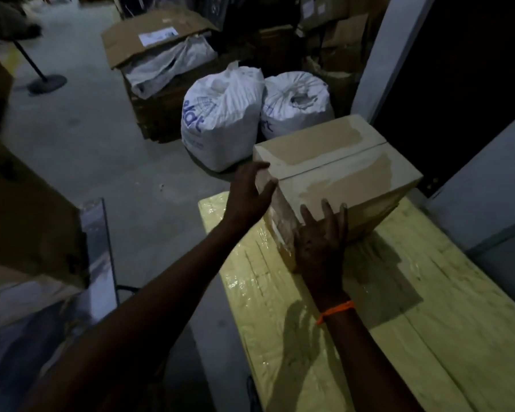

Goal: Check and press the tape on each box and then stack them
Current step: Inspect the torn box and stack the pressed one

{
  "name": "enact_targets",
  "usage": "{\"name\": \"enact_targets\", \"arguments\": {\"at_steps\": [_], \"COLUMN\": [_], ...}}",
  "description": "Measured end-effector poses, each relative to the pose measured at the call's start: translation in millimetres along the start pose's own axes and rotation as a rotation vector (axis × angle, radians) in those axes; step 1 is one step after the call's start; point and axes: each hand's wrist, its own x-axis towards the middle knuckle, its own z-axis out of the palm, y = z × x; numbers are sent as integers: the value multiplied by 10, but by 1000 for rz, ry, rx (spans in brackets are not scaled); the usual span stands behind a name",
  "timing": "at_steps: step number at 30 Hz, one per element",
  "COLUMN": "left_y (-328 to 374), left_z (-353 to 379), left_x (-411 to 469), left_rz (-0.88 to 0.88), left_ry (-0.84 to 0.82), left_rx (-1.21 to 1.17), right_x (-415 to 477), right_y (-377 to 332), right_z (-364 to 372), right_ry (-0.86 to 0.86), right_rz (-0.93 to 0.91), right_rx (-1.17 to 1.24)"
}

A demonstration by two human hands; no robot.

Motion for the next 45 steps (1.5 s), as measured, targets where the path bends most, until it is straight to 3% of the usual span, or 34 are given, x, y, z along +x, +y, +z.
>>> {"name": "enact_targets", "arguments": {"at_steps": [3, 5, 7, 11, 13, 15, 22, 26, 32, 39, 43, 45], "left_y": [40, 95, 135, 124, 103, 82, -26, -185, -735, -1332, -1755, -2040], "left_z": [90, 130, 174, 135, 56, -33, -891, -1672, -3032, -4118, -4445, -4600], "left_x": [547, 838, 1003, 934, 720, 446, -833, -1677, -3134, -4836, -5315, -5386], "left_rz": [-2, -84, -212, -290, -319, -300, -341, -365, -393, -620, -765, -751], "left_ry": [-24, -194, -371, -461, -449, -404, -209, -132, -65, 107, 298, 350], "left_rx": [132, 230, 147, -71, -142, -185, -326, -406, -373, -292, -329, -257], "right_x": [-154, -225, -215, -30, 61, 66, -382, -875, -2171, -3386, -3713, -3885], "right_y": [15, 28, 19, 149, 206, 150, -427, -1166, -2492, -3516, -3937, -4134], "right_z": [-100, -203, -322, -491, -545, -565, -817, -911, -704, -343, -7, 109], "right_ry": [37, 40, 66, 274, 240, 175, 130, 58, -122, -485, -715, -820], "right_rz": [55, 107, 186, 638, 847, 812, 719, 628, 635, 586, 547, 529], "right_rx": [171, 311, 427, 490, 627, 731, 765, 807, 774, 737, 719, 710]}}
